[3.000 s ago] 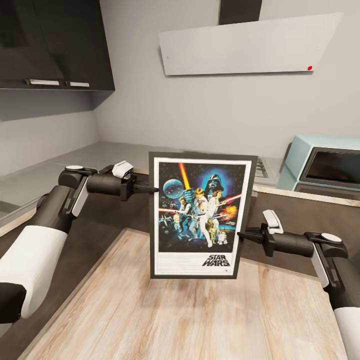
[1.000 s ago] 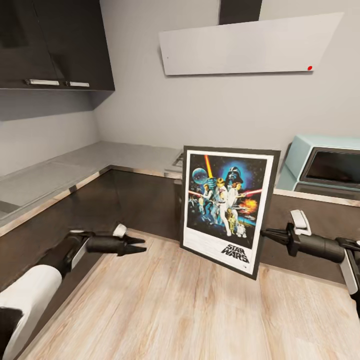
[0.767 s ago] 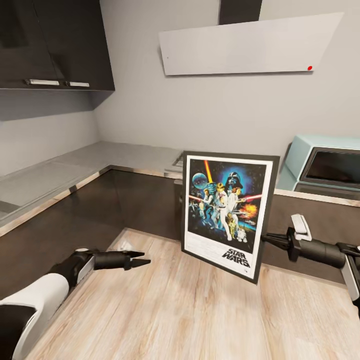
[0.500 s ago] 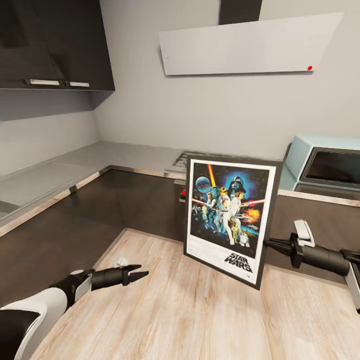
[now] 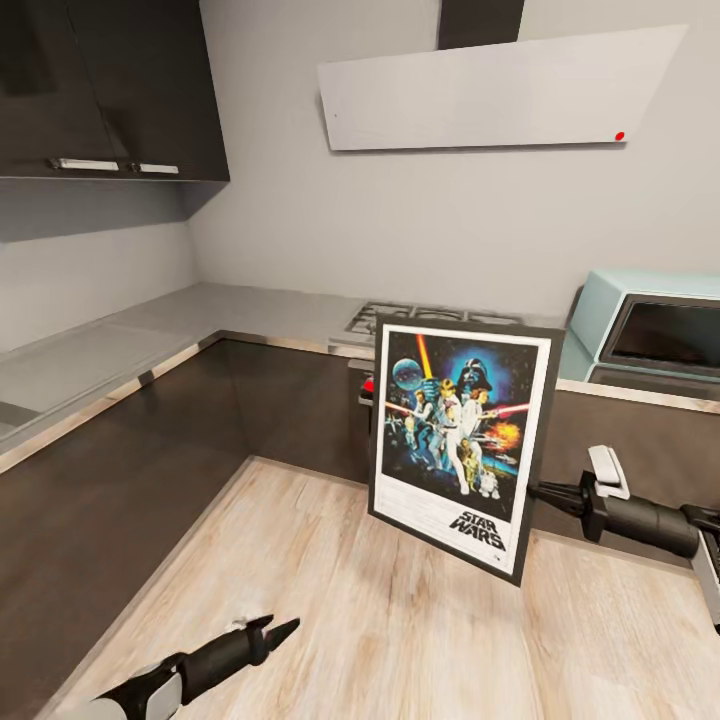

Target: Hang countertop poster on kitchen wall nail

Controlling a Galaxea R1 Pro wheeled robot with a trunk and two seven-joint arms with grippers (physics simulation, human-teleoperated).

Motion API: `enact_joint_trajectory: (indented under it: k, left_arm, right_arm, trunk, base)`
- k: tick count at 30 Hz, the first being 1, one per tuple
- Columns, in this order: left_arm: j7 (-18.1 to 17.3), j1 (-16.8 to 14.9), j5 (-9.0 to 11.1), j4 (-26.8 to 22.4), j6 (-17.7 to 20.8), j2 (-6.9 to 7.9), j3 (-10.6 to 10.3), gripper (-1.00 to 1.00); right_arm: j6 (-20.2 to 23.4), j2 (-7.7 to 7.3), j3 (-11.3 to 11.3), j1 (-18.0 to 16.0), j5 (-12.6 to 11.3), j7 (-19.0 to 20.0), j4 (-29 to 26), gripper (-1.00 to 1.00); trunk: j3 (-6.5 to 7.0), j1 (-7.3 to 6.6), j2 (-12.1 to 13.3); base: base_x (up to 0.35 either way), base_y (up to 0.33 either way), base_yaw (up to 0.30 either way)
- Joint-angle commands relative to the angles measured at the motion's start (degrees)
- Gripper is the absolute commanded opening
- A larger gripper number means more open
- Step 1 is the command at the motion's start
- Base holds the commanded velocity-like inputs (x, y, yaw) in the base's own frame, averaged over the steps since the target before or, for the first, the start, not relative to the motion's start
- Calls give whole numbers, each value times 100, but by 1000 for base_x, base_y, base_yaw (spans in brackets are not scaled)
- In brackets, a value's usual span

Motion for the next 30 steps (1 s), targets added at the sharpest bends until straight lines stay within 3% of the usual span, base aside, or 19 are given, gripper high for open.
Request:
enact_joint_trajectory:
  k: [1,6,9,12,16,19,22,30]
  left_arm:
    - [23,29,134,1,-45,3,6,100]
    - [118,425,1063,-3,-409,85,14,100]
    - [186,666,1345,-4,-578,142,16,100]
    - [356,831,1425,-4,-623,160,18,100]
    - [589,1053,1716,-4,-657,229,24,100]
    - [644,1233,2222,-4,-670,346,23,100]
    - [662,1393,2486,-4,-681,389,19,100]
    - [674,1473,2609,-4,-680,400,16,100]
  right_arm:
    - [85,0,-1,-3,-11,39,2,-100]
    - [85,7,-1,-3,-11,33,4,-100]
    - [83,10,-1,0,-11,30,5,-100]
    - [81,10,-1,2,-12,29,5,-100]
    - [78,11,-1,3,-11,28,5,-100]
    - [81,11,-1,2,-11,28,5,-100]
    - [78,11,3,3,-11,24,12,-100]
    - [-78,13,8,3,-11,11,60,-100]
  trunk:
    - [-4,0,-3]
    - [-4,0,-3]
    - [-4,0,-3]
    - [-4,0,-3]
    - [-4,0,-3]
    - [-4,0,-3]
    - [-4,0,-3]
    - [-4,0,-3]
  base:
    - [0,0,0]
    - [0,0,0]
    - [0,0,0]
    - [0,0,0]
    - [0,0,0]
    - [0,0,0]
    - [0,0,0]
    - [0,0,53]
